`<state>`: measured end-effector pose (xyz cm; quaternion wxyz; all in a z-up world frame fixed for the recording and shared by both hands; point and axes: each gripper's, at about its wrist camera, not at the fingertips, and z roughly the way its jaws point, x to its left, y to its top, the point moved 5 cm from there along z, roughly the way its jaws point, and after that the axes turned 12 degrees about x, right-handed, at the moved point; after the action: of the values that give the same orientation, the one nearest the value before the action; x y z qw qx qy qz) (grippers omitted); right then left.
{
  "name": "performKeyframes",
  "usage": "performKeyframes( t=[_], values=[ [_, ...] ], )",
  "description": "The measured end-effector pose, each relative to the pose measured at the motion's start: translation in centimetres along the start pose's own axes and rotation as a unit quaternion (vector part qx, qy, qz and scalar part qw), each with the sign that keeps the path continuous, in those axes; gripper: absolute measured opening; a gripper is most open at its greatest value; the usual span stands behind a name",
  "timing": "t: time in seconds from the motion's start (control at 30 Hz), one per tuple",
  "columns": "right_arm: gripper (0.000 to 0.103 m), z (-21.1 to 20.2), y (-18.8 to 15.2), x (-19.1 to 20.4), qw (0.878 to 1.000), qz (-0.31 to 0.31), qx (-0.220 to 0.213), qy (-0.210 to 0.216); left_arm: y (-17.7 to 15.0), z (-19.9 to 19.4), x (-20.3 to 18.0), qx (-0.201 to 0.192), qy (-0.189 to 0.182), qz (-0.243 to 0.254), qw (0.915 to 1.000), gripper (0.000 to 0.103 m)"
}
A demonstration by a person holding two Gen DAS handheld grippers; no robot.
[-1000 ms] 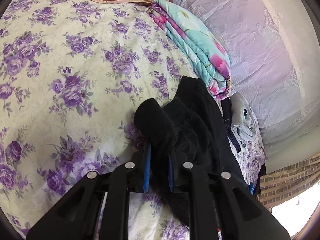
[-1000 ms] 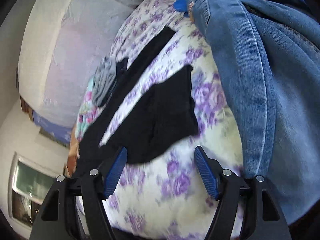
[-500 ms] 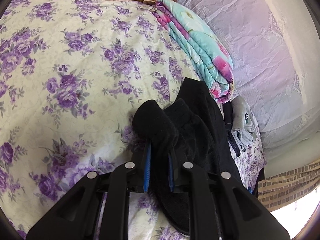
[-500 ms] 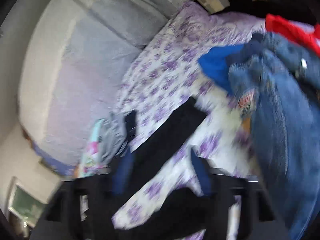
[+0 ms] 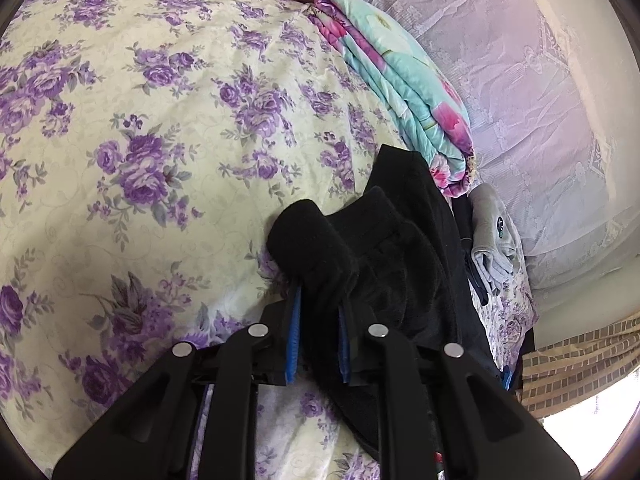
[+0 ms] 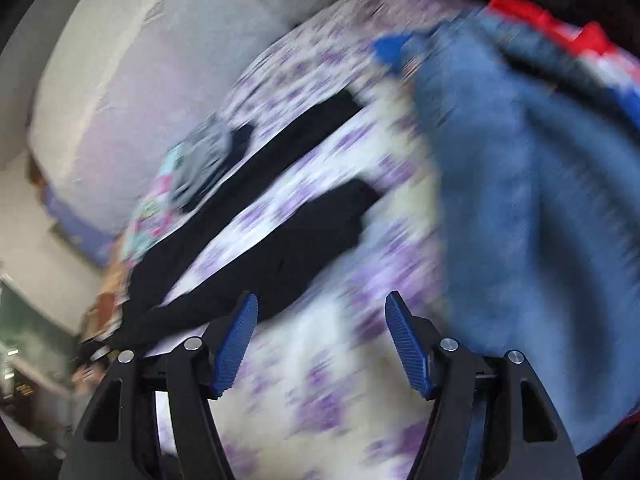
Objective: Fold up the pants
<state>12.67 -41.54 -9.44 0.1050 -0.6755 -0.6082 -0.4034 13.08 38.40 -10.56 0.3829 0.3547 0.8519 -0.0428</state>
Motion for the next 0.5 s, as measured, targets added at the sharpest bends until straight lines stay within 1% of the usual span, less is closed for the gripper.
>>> performKeyframes(
  t=[0.03, 0.07, 0.13, 0.17, 0.2, 0.23, 0.27, 0.3, 0.33, 0.37, 0.43, 0.5],
  values=[
    [0.068, 1.6, 0.2, 0.6, 0.999, 0.003, 0.018, 0.027, -0.1, 0.0, 0.1, -0.001, 0.0, -0.001, 1.0, 0.015],
    [0.068, 2.7, 0.7, 1.0, 0.999, 0.003, 0.022, 0.035, -0.1, 0.1, 0.2, -0.001, 0.0, -0.002, 1.0, 0.016],
    [0.067, 5.5, 3.5, 1.9, 0.999, -0.008, 0.034, 0.033, -0.1, 0.2, 0.4, -0.001, -0.005, -0.008, 1.0, 0.016],
    [0.064, 5.9, 5.0, 2.6, 0.999, -0.011, 0.027, 0.043, -0.1, 0.1, 0.5, 0.0, -0.007, -0.011, 0.9999, 0.016],
    [0.064, 5.4, 7.3, 4.0, 0.997, -0.023, -0.002, 0.075, -0.1, 0.1, 0.5, 0.001, -0.009, -0.014, 0.9999, 0.016],
    [0.064, 4.3, 9.6, 4.8, 0.995, -0.034, -0.047, 0.084, -0.1, 0.0, 0.5, 0.001, -0.008, -0.015, 0.9998, 0.016],
    [0.065, 3.2, 12.2, 5.1, 0.993, -0.042, -0.091, 0.057, -0.2, -0.1, 0.5, 0.001, -0.007, -0.015, 0.9999, 0.016],
    [0.065, 2.8, 14.0, 5.1, 0.994, -0.045, -0.1, 0.031, -0.3, -0.2, 0.4, 0.001, -0.003, -0.014, 0.9999, 0.016],
    [0.065, 2.6, 15.2, 4.7, 0.995, -0.035, -0.098, 0.003, -0.3, -0.2, 0.3, 0.001, 0.0, -0.012, 0.9999, 0.016],
    [0.067, 1.9, 15.7, 4.2, 0.994, -0.026, -0.102, -0.027, -0.3, -0.3, 0.3, 0.001, 0.002, -0.01, 0.9999, 0.016],
    [0.068, 0.6, 14.4, 4.3, 0.993, -0.047, -0.1, -0.032, -0.5, -0.3, 0.5, 0.002, 0.002, -0.008, 1.0, 0.016],
    [0.072, -0.6, 11.8, 3.1, 0.992, -0.048, -0.099, -0.053, -0.6, 0.0, 0.8, 0.004, -0.003, -0.011, 0.9999, 0.017]
  ],
)
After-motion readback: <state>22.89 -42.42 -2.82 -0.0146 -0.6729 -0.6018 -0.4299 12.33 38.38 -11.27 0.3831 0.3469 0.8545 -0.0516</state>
